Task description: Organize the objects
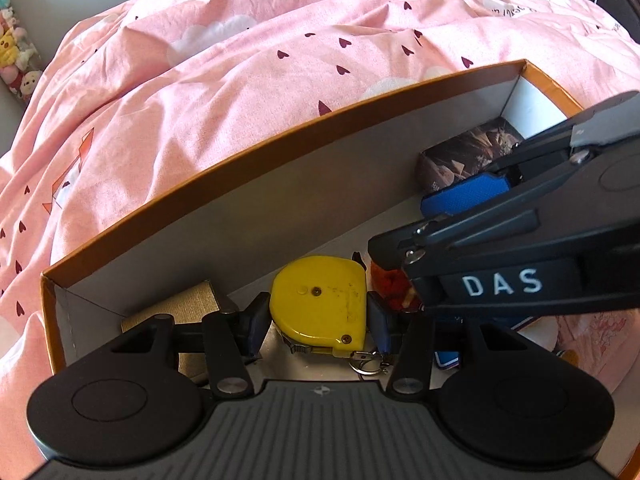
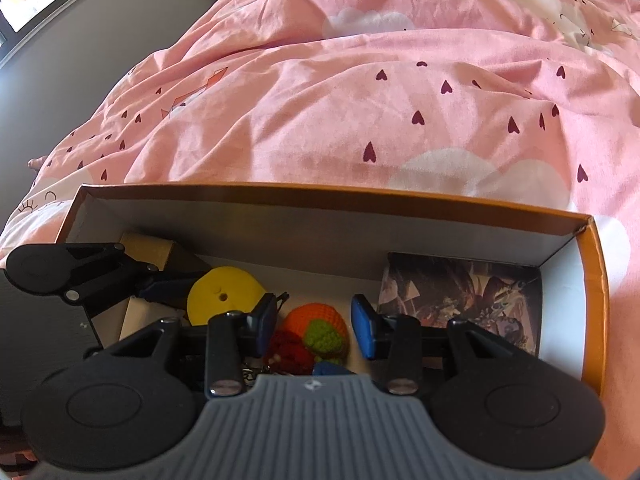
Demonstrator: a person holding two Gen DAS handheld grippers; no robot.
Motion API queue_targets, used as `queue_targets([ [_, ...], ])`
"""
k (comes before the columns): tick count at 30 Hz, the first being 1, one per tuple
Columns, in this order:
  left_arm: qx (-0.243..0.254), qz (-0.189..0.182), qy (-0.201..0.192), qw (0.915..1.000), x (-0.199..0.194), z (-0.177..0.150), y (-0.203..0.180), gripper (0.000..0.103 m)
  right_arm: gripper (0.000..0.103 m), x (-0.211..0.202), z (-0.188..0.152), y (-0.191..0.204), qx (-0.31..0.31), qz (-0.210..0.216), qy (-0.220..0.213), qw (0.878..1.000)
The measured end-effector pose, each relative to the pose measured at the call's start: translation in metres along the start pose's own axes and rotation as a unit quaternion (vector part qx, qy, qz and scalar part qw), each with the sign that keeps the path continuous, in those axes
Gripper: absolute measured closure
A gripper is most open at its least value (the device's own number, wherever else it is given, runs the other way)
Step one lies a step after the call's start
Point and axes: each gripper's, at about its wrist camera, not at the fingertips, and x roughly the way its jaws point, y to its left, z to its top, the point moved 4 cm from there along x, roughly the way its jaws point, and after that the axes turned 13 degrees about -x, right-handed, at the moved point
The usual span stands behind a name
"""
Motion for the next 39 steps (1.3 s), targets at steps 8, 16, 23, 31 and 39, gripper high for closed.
queue_targets([
  [8, -0.003, -0.005, -0.001, 1.0000, -0.006, -0.001, 0.000, 0.039, 0.057, -0.019, -0.002, 0.002, -0.010, -0.012, -0.023, 1.000],
  [16, -0.018, 0.013, -0.031, 0.9993, -0.035, -0.004, 0.000, 0.036, 0.057, -0.044, -0.004, 0.006, -0.014, -0.022, -0.047, 0.999],
  [23, -0.066, 0.042, -0.097, 0.9922, -0.094, -0.016, 0.003, 0.029, 0.047, -0.101, -0.013, 0.019, -0.034, -0.053, -0.108, 0.992],
  [31, -0.104, 0.041, -0.184, 0.9765, -0.159, -0.022, -0.005, 0.021, 0.032, -0.175, -0.041, 0.043, -0.063, -0.086, -0.182, 0.977],
  [39, -0.133, 0.049, -0.286, 0.9479, -0.213, -0.051, -0.020, 0.009, 0.019, -0.231, -0.083, 0.067, -0.072, -0.128, -0.264, 0.953],
])
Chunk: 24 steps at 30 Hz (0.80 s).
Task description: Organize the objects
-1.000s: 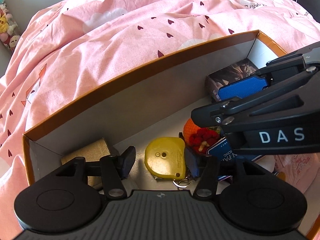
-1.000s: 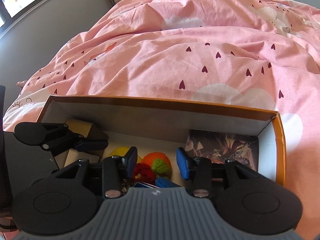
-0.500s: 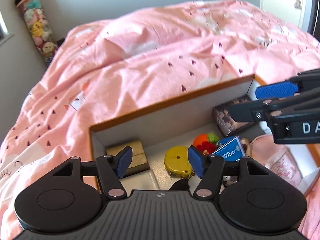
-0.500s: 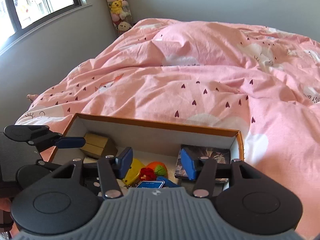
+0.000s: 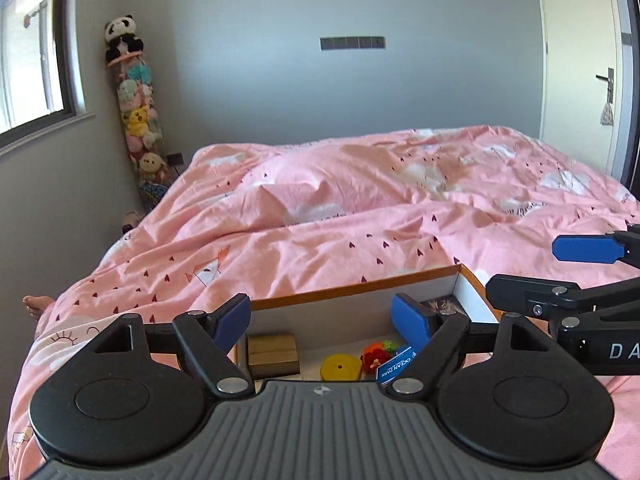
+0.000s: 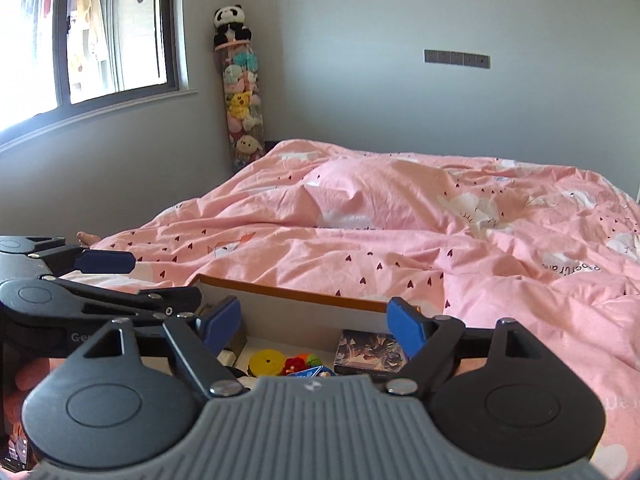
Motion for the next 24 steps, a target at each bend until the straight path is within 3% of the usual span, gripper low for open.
queue_targets([
  [4, -0.013, 0.023, -0.049, 0.9985, -0.025, -0.008, 0.001, 0.008, 0.012, -0.026, -0.007, 0.007, 0.006, -0.011, -0.029, 0.999],
  [9, -0.038, 0.043, -0.071, 0.9958, -0.042, -0.025, 0.004, 0.007, 0.006, -0.046, -0.017, 0.016, 0.013, -0.034, -0.047, 0.998],
  [14, -0.050, 0.039, -0.051, 0.9967, -0.039, -0.049, 0.009, 0.006, 0.002, -0.052, -0.035, 0.021, 0.024, -0.068, -0.048, 0.996],
  [24, -0.074, 0.065, -0.003, 0.9951, -0.022, -0.091, 0.023, 0.006, 0.002, -0.028, -0.085, 0.033, 0.025, -0.092, 0.007, 0.995],
])
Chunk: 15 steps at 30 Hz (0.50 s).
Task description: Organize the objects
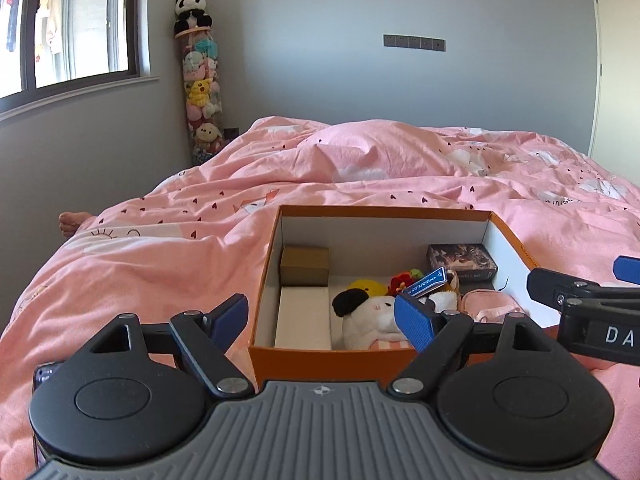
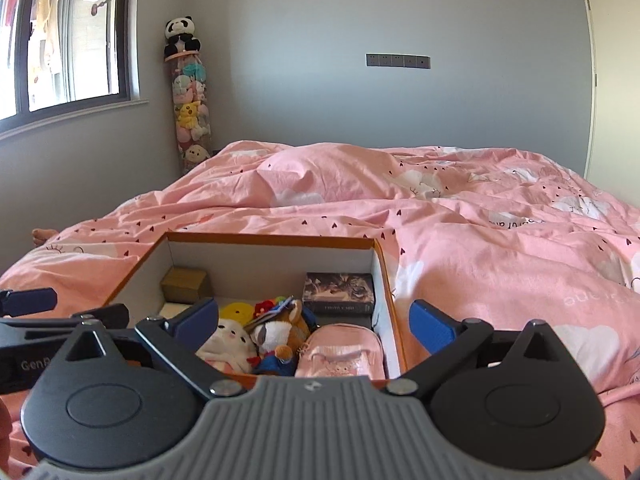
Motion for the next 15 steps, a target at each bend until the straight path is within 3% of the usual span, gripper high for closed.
queue_targets([
  [15, 0.009, 0.006, 0.049, 0.9987, 0.013, -0.028, -0.002, 0.006, 0.002, 0.009, -0.028, 0.001, 0.026, -0.012, 0.022, 0.999],
])
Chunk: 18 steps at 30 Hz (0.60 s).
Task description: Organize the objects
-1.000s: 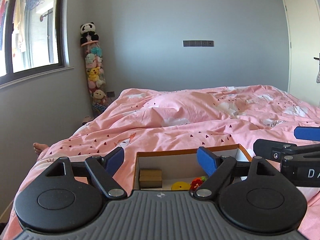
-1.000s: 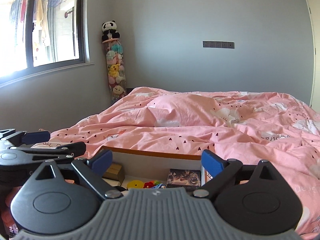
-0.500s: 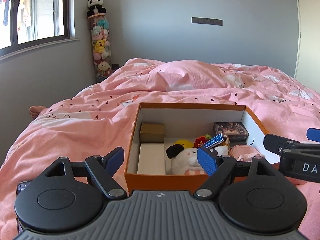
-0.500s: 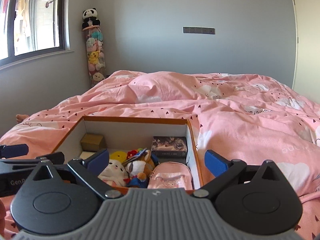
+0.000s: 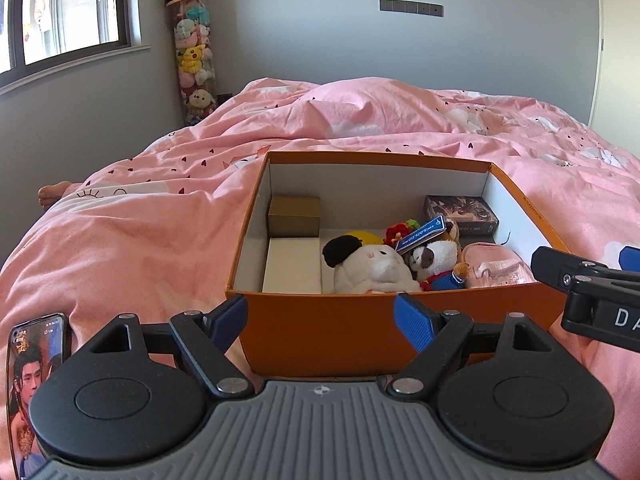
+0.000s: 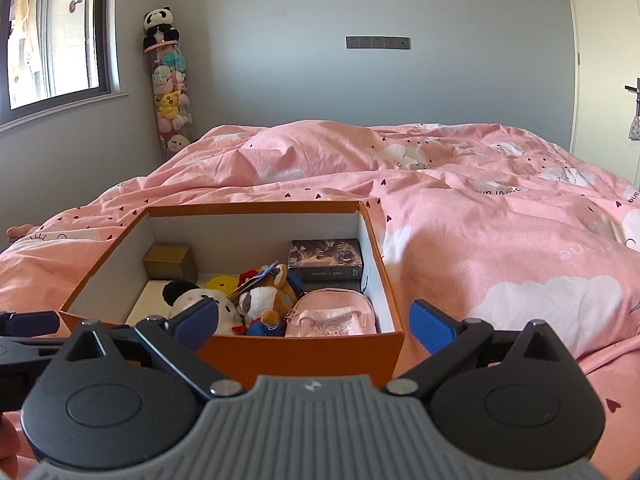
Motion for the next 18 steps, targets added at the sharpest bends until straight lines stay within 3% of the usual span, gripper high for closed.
queue_targets([
  [18, 0.007, -0.001, 0.009, 0.9999, -0.0010, -0.0019, -0.0059, 0.006, 0.002, -0.0014, -0.0024, 0.0022, -0.001, 0.006, 0.005, 1.000],
])
